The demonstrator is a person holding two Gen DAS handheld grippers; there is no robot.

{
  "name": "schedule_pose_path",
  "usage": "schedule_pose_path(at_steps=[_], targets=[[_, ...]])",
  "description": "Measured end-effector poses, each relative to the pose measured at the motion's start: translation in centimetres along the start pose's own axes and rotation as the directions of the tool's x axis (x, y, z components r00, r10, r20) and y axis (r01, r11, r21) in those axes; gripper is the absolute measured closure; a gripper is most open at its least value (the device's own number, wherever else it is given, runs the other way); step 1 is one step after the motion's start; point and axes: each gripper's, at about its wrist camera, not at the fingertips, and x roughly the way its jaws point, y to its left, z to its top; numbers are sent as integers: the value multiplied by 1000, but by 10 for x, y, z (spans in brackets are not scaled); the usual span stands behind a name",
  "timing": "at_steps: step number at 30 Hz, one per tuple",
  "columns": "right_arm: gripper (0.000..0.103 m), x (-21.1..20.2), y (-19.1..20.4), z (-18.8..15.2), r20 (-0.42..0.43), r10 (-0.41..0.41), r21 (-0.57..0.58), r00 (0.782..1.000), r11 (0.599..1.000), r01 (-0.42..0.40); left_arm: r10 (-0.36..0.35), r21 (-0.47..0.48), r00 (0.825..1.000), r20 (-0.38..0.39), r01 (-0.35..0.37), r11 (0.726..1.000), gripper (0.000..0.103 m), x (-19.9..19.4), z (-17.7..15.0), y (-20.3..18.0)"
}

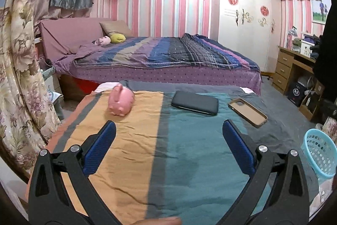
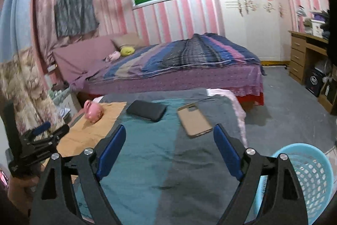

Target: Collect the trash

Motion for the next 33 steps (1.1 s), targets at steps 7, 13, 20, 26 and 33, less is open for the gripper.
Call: schedule_pose_path(at_steps=[7,13,20,26,33], targets=[[17,20,53,-8,-54,26,-39,998,999,-28,-30,-47,999,42,32,998,5,3,8,33],[17,42,84,-13,-56,9,-87,998,996,-14,-5,-87,997,79,12,996,5,-3,5,49],[13,50,104,-20,-2,-16,-66,1000,998,16,51,-45,996,67,-48,998,5,0,-2,40],[11,44,106,-16,20,-25,-75,999,997,27,34,-60,999,35,-32,998,5,7,-6,37],[11,34,93,-12,30,-55,-64,998,996,57,24,-56,999,42,-22,998,5,5,-6,29]])
